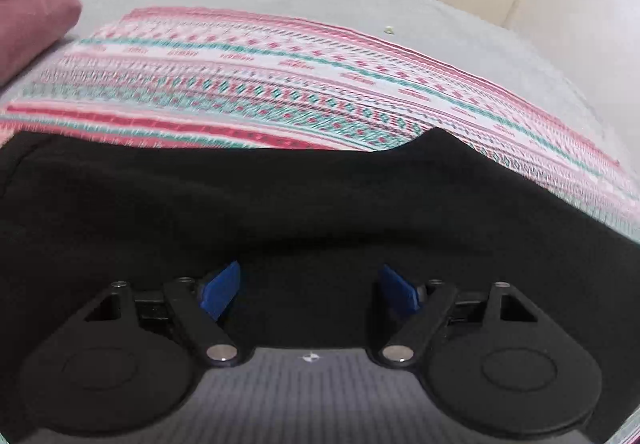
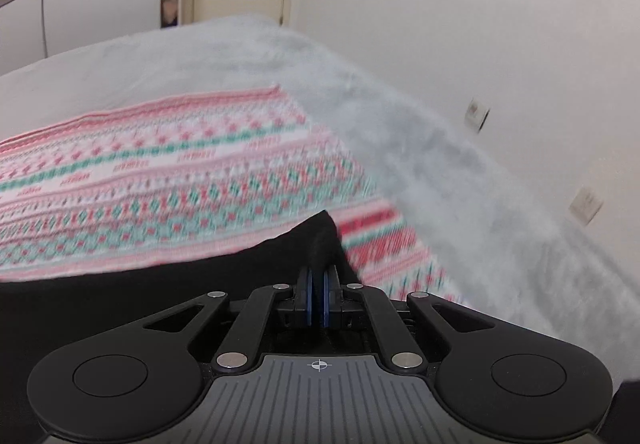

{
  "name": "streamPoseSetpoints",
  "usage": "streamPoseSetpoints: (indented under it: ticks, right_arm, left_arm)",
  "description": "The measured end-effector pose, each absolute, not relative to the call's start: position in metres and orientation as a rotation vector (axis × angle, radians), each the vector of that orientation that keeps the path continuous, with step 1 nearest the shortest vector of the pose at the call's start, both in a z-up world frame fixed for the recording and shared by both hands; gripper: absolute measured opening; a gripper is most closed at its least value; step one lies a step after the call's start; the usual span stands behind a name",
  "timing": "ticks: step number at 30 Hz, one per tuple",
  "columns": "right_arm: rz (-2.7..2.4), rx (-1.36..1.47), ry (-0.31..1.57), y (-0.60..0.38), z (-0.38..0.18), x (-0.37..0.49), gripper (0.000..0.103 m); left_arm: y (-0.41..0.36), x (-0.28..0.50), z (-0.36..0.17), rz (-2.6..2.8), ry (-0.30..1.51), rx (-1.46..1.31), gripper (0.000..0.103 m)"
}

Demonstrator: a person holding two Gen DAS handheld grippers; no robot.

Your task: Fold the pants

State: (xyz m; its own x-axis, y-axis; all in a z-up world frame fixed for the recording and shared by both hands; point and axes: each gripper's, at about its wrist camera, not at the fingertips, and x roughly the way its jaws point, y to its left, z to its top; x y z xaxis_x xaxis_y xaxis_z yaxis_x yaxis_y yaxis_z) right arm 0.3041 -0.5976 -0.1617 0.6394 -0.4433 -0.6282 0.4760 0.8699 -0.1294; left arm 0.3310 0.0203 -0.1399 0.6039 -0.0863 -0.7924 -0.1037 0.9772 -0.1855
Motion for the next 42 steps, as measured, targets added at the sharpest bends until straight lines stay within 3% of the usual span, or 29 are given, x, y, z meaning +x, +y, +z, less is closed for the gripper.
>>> streamPoseSetpoints:
  ticks: [4,8,13,16,24,28,31,32,36,40,42]
  right_arm:
    - [-0.597,0.007,0.771,-0.592,-0.179,0.325,0.004]
    - [-0.649,-0.137,0.815,-0.574,-0.192,0.337,0.012]
    - [-0.712,-0.163,0.812,-0.566,-0.174,0.334,0.03]
    - [-0.703,-0.118,0.817,-0.565,-0.158,0.32,0.052]
    - [-0.524,0.152,0.809,-0.548,-0.107,0.245,0.053]
    - [-0.531,0.138,0.954,-0.519,-0.135,0.22,0.053]
    - [-0.489,0.17,1.007,-0.519,-0.165,0.204,0.05]
    - [-0.494,0.223,0.998,-0.529,-0.163,0.199,0.045]
    - [-0.607,0.263,0.975,-0.556,-0.165,0.178,0.044]
    - [-0.659,0.308,0.938,-0.57,-0.154,0.171,0.03]
    - [-0.679,0.378,0.875,-0.579,-0.147,0.165,0.03]
  left_arm:
    - [0.031,0.327,-0.139,0.011,0.929,-0.242,0.096]
    - [0.05,0.321,-0.134,0.025,0.925,-0.296,0.097]
    - [0.083,0.314,-0.127,0.046,0.898,-0.383,0.097]
    - [0.093,0.31,-0.126,0.081,0.911,-0.396,0.097]
    - [0.096,0.299,-0.123,0.115,0.921,-0.387,0.097]
    - [0.101,0.295,-0.126,0.133,0.924,-0.38,0.097]
    - [0.101,0.29,-0.126,0.144,0.922,-0.363,0.097]
    - [0.1,0.289,-0.125,0.153,0.919,-0.355,0.097]
    - [0.104,0.282,-0.122,0.171,0.922,-0.33,0.097]
    - [0.115,0.276,-0.119,0.232,0.898,-0.347,0.097]
    - [0.116,0.273,-0.114,0.222,0.885,-0.371,0.097]
